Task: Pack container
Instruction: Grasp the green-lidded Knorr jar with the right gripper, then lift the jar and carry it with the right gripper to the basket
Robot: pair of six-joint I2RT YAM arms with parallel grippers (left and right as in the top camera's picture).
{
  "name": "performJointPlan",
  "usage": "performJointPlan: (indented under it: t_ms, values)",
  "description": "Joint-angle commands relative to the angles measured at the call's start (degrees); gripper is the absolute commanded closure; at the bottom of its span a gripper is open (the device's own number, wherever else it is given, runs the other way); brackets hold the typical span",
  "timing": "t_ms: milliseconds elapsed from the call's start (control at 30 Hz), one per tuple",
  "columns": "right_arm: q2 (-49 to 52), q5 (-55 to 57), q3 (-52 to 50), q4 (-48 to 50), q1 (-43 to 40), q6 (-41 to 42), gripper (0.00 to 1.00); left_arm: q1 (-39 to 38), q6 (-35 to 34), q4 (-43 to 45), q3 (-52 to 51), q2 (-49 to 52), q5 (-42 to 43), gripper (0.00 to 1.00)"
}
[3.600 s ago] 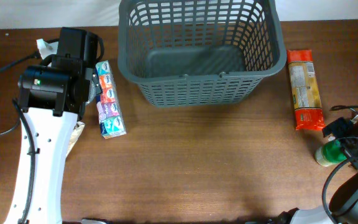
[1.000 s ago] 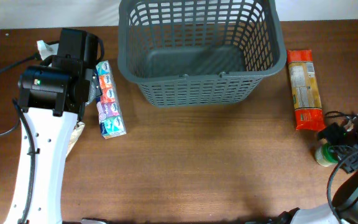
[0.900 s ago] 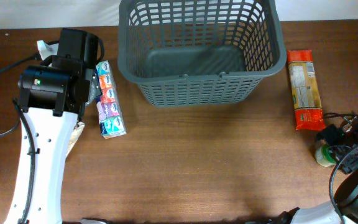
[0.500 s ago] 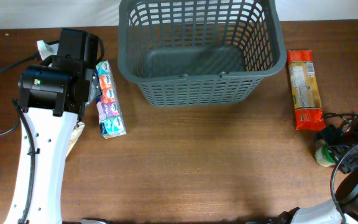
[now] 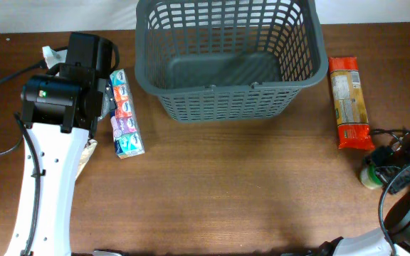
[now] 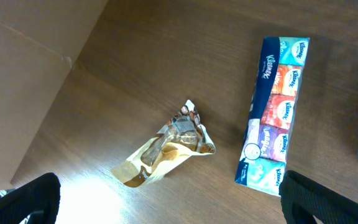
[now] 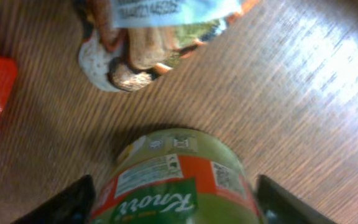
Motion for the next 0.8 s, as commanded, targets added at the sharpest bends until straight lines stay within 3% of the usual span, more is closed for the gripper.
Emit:
performJointPlan:
  t_ms: [0,133,233,267,433,767]
  values:
    - [0.76,-0.2,-0.24,-0.02,-0.02,0.26,0.47,0.24,0.11,-0.26,-0.09,0.42,0.02,0.0]
    - [0.74,-0.22,-0.24,-0.5,0.0,0.28,0.54,0.24,0.11,-0.24,-0.09,0.42,0.02,0.0]
    - [0.74,-0.68,-0.22,-1.07,-0.02,0.28,0.77,0.24,0.11,-0.24,-0.09,0.42,0.02,0.0]
    - [0.74,-1.31,-0.22,-1.27,-0.02,0.28,0.96,0.24,0.11,-0.24,-0.09,0.42,0.02,0.0]
    - [0.61,-2.19,2.1,-3.1,0.0,0.28,0.96,0.24,0.11,-0.24,-0.09,0.42,0.0,0.0]
    - [-2.56,-6.47,34.99,-20.59,0.0,0.07,0.96,0.24,0.11,0.0,-0.09,0.42,0.02,0.0]
